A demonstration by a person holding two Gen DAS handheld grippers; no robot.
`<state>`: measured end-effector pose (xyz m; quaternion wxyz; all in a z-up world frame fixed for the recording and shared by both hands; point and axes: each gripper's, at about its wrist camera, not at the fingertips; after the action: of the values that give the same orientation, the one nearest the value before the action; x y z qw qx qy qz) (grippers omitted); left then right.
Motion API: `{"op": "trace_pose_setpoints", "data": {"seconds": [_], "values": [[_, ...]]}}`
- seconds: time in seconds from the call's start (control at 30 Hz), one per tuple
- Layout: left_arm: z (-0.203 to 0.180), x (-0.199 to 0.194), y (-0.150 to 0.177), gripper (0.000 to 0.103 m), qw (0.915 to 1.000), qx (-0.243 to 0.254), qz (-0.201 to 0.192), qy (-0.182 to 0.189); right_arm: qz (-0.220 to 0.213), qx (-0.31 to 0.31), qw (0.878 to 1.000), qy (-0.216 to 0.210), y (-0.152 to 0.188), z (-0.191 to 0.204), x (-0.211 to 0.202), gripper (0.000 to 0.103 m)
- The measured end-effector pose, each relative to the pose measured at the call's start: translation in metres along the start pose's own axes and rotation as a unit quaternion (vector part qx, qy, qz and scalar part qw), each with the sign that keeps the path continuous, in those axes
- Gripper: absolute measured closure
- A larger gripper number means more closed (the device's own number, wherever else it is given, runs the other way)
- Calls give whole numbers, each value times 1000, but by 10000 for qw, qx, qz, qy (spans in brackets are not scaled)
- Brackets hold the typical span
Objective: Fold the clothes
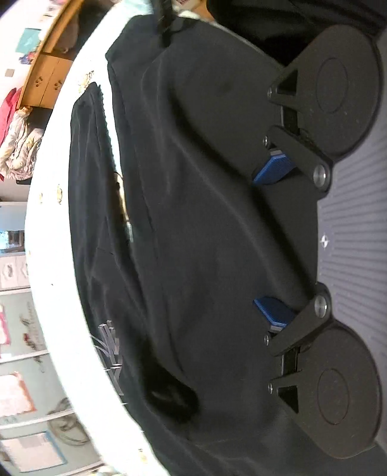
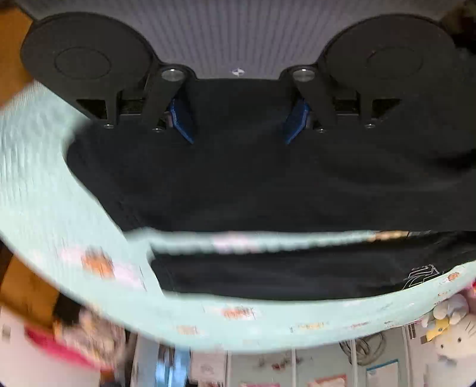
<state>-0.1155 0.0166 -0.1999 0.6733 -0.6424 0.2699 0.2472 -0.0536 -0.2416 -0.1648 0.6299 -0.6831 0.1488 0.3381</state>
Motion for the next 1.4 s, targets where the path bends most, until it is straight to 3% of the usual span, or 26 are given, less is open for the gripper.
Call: {"op": "trace_pose_setpoints", "data": {"seconds": [0.1,0.2,0.3,0.37,0.43,0.53,0.63,0.77,0.93,1.0,1.03,1.1,1.13,1.17,1.33,1.4], "values": [[1,-5,-4,16,9999,-130,-66,31,-77,343,9990,287,13,-26,-26,37],[-11,-5,-21,16,9995,86,-275,111,-706,1012,9915,408,7,-43,-46,37],[-26,10,-34,15,9991,265,-272,179,-949,819,9909,482,-12,-36,-32,36],[-32,24,-36,15,9993,327,-69,153,-973,639,9911,648,-20,-33,-11,36],[-32,29,-29,15,9997,221,87,79,-595,681,9928,788,-16,-42,9,36],[-25,16,-21,15,9998,105,11,164,-531,899,9929,565,1,-57,-2,36],[-20,13,-22,15,9999,56,-7,94,-872,1211,9876,496,2,-66,-27,36],[-18,11,-26,15,10000,-8,-25,32,-1181,1054,9870,267,-33,-79,-16,32],[-18,5,-25,15,10000,39,-51,-75,-836,944,9920,-99,-75,-101,32,32],[-15,6,-24,15,9999,-13,-13,-139,-644,869,9940,-154,-80,-100,41,39],[-13,7,-24,15,9999,-40,4,-161,-542,812,9951,-175,-81,-98,45,54],[-11,9,-24,15,9998,-81,42,-175,-344,766,9963,-175,-79,-94,51,66],[-10,10,-24,15,9998,-90,56,-175,-266,777,9965,-134,-77,-93,55,77],[-10,11,-24,15,9998,-81,62,-176,-253,861,9959,-106,-76,-95,56,96],[-12,13,-23,15,9998,-47,81,-187,-598,1662,9835,-395,-83,-116,44,98],[-12,13,-23,15,9998,-59,70,-203,-525,1661,9832,-544,-91,-116,42,97]]}}
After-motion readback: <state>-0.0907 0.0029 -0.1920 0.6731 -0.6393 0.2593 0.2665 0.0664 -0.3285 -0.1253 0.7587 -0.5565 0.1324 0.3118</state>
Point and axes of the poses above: each gripper's, at about its wrist camera, not at the fingertips, and x roughly the way its jaws point, z to its left, y to its underside, and after that the axes turned 7 degrees about -z, right-handed
